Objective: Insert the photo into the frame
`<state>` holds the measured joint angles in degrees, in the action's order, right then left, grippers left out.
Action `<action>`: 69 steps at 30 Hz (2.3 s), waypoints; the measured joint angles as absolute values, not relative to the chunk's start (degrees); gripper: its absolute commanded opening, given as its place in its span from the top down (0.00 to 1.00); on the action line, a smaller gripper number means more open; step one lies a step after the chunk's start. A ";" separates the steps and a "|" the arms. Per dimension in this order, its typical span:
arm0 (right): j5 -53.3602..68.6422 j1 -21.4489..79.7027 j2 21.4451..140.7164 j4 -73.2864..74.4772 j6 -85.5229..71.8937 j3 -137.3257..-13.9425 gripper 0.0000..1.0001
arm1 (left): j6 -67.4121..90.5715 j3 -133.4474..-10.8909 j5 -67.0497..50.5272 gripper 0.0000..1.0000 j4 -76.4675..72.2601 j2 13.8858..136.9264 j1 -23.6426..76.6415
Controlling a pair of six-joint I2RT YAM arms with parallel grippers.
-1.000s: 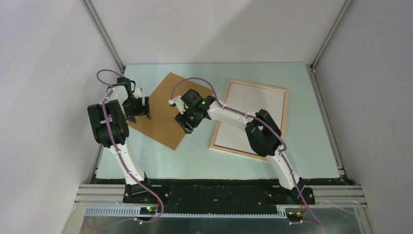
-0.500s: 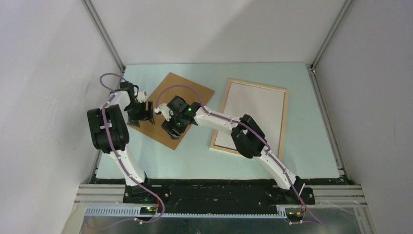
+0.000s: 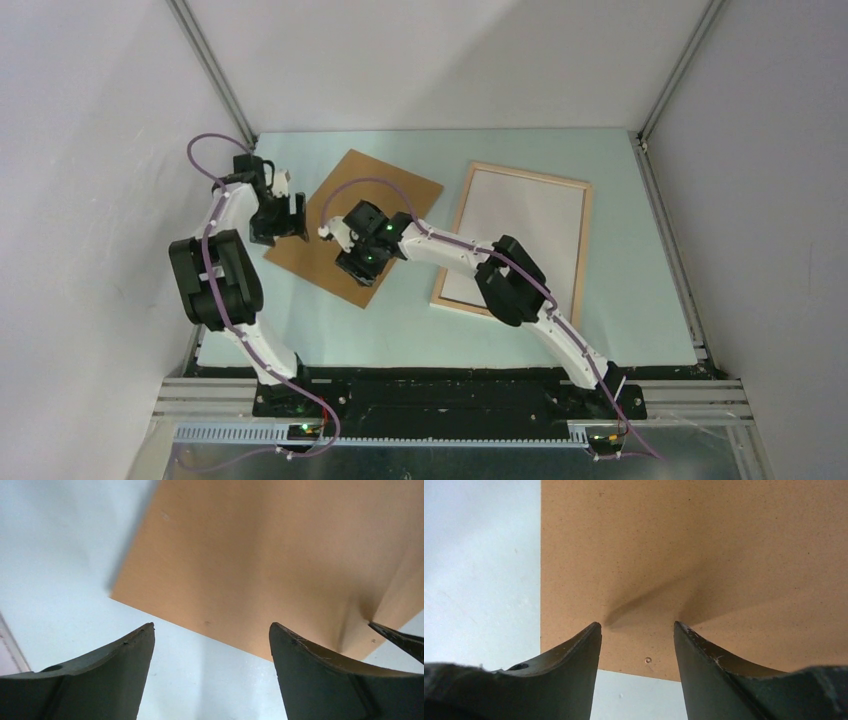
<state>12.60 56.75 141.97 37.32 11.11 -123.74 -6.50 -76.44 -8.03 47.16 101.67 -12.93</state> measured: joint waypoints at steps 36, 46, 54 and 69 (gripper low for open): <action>17.91 38.59 121.64 37.52 1.65 -91.61 0.25 | -0.38 -83.02 -15.05 0.09 46.92 114.96 -7.35; 20.88 33.08 119.26 37.28 -1.43 -87.90 0.25 | 0.14 -83.02 -16.12 0.10 46.76 115.20 -4.93; 23.09 29.69 124.95 40.38 -4.23 -96.55 0.25 | -0.73 -77.60 -19.92 0.12 45.45 111.77 -4.40; 30.92 25.52 129.86 41.39 -8.51 -102.78 0.26 | -2.11 -70.78 -28.42 0.09 48.45 107.94 -1.43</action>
